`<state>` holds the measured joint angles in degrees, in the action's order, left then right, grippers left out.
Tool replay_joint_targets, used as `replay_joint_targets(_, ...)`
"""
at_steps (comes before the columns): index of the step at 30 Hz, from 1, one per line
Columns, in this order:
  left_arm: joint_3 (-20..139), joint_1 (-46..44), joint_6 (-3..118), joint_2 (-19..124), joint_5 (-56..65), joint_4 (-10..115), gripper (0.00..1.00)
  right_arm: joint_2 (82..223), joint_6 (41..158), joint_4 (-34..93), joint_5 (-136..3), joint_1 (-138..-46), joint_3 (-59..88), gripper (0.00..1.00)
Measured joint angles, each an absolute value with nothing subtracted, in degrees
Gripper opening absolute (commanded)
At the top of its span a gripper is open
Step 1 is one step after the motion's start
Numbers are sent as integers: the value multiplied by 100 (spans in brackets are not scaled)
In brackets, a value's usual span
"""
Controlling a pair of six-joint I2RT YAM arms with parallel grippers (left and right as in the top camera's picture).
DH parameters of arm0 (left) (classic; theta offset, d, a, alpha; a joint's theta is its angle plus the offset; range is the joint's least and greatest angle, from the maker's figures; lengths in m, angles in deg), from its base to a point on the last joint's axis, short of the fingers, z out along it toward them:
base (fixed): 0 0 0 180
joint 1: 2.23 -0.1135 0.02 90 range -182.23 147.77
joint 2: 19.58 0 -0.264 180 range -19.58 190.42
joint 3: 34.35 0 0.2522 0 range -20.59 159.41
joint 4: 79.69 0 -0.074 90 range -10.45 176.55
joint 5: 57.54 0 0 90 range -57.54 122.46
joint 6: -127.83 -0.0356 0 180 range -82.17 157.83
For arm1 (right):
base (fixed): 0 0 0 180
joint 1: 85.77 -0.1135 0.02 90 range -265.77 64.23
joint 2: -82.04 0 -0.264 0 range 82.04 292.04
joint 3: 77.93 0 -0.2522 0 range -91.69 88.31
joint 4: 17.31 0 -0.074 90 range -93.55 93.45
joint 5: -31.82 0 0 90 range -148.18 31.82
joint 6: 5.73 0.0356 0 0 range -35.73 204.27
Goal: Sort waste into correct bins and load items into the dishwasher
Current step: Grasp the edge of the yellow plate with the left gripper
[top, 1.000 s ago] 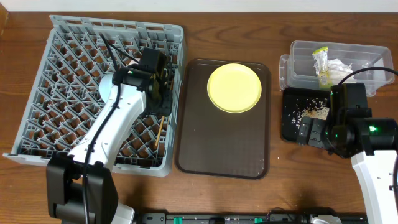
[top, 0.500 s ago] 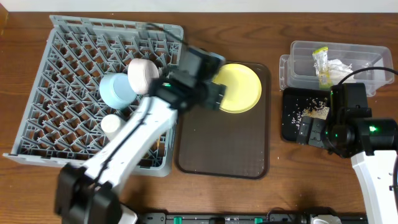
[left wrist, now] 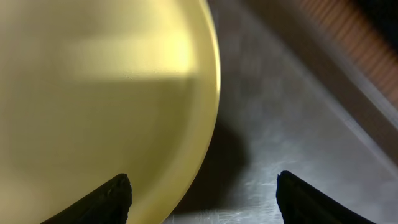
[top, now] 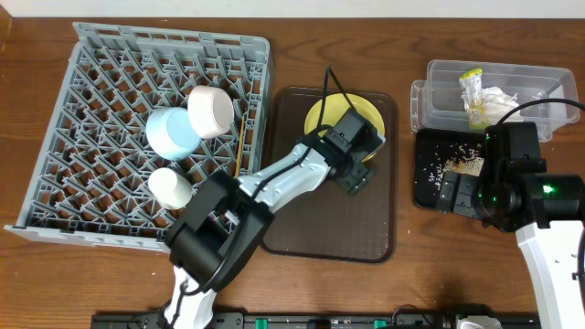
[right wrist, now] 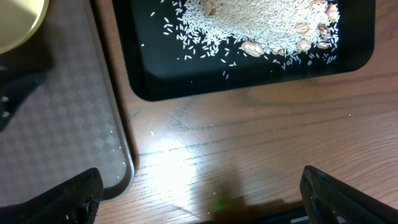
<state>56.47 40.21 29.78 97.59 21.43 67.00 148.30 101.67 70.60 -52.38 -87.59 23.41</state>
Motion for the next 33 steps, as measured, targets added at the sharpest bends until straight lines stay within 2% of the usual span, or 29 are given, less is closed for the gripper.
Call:
replay_joint_targets(2,5664,4021,2910,9835,2167,6582,67,14830,10167,7069,-5235,-8759,2341,99)
replay_joint_targets(6,5780,4019,2915,9805,2200,5835,39,14830,10167,7075,-5238,-8759,2341,99)
replay_joint_targets(10,5839,4021,3321,9741,2202,4897,37,14830,10167,7064,-5238,-8759,2341,99)
replay_joint_targets(12,5841,4021,3570,9730,2187,4746,41,14830,10165,7062,-5235,-8759,2341,99)
replay_joint_targets(13,5844,4021,3675,9730,2182,4733,45,14830,10167,7062,-5235,-8759,2341,99)
replay_joint_targets(20,5846,4032,4075,9730,2187,5000,44,14830,10165,7060,-5235,-8759,2341,99)
replay_joint_targets(26,5806,4338,4106,9756,2742,5461,44,14830,10165,7060,-5238,-8759,2341,99)
replay_joint_targets(28,5804,4460,4106,9778,2956,5577,39,14830,10167,7060,-5235,-8759,2341,99)
replay_joint_targets(30,5802,4565,4112,9798,3175,5623,29,14830,10165,7060,-5235,-8759,2341,99)
replay_joint_targets(33,5798,4661,4128,9809,3461,5640,19,14830,10165,7060,-5235,-8759,2341,99)
